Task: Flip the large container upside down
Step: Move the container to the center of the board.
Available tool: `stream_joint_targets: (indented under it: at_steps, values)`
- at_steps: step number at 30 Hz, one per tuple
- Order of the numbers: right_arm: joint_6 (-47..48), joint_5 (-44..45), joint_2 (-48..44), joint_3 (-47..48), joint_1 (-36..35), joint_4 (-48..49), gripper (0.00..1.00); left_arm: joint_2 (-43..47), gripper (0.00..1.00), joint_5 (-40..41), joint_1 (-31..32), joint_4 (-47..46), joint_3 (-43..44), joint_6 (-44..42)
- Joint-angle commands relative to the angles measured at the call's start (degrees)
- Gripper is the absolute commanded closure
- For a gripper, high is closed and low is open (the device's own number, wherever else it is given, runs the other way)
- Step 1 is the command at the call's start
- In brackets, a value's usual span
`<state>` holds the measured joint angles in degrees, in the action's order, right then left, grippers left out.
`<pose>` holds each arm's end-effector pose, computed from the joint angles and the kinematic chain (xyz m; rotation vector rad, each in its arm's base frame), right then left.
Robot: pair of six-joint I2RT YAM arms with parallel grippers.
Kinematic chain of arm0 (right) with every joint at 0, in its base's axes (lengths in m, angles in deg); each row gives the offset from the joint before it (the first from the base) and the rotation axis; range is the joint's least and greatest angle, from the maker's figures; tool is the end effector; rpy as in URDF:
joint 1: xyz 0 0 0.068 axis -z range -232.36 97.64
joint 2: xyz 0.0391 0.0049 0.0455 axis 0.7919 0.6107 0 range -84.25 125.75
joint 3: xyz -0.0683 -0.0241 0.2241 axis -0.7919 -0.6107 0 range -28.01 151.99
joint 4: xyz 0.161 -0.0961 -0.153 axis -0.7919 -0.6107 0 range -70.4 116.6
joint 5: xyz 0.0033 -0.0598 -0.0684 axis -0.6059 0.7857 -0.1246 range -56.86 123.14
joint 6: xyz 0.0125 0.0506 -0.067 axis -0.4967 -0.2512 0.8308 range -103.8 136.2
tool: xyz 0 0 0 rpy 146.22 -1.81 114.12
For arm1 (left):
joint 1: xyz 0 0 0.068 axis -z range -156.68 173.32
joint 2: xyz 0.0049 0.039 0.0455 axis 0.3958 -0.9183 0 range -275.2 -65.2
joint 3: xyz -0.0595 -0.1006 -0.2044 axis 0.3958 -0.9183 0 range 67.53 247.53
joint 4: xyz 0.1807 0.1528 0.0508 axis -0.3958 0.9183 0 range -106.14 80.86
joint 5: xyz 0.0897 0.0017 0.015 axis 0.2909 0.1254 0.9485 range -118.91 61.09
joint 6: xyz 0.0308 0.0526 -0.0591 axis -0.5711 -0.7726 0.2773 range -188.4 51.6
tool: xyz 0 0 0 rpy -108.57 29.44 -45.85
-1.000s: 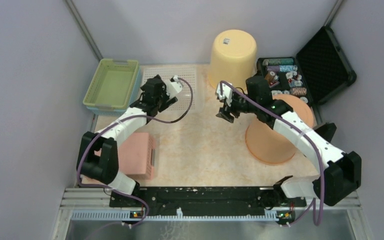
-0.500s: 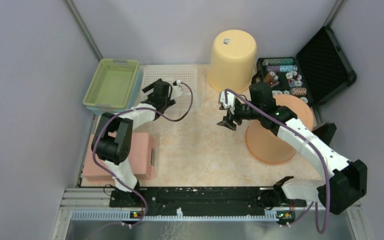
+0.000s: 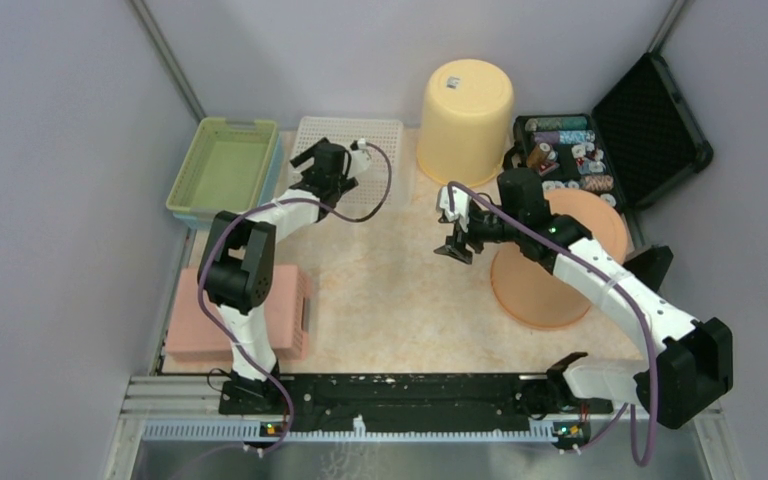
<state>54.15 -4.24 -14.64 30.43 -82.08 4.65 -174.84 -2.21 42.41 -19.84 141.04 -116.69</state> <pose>0.2246 0.1805 0.2672 -1.4470 1.4871 0.6094 0.4180 -0.1093 0.1664 0.9615 1.9488 0.7933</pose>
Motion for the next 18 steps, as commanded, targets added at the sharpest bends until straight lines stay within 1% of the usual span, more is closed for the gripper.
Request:
stream_joint_targets:
  at_steps: [1,2,5,8,14,18]
  values:
    - [1.2,-0.8,-1.3,-0.7,0.2,2.7,0.37,6.6,0.01,-3.2,-1.3,3.2,2.9,6.0]
    - [1.4,-0.9,-1.4,-0.7,0.2,2.7,0.37,8.1,0.01,-4.8,-2.0,6.5,3.9,7.7]
    - [1.6,-0.7,-1.2,-0.9,0.2,2.9,0.37,12.4,0.01,-9.9,-5.0,12.3,6.9,12.3]
    - [1.7,-0.8,-1.3,-1.0,0.2,2.9,0.37,13.5,0.01,-14.2,-8.9,18.2,10.2,16.8]
    - [1.6,-0.8,-1.8,-1.4,0.2,3.1,0.37,11.4,0.01,-19.1,-16.2,23.0,12.9,21.2]
    - [1.6,-1.0,-2.3,-1.9,0.2,3.4,0.37,7.4,0.01,-25.5,-21.6,27.4,17.1,24.7]
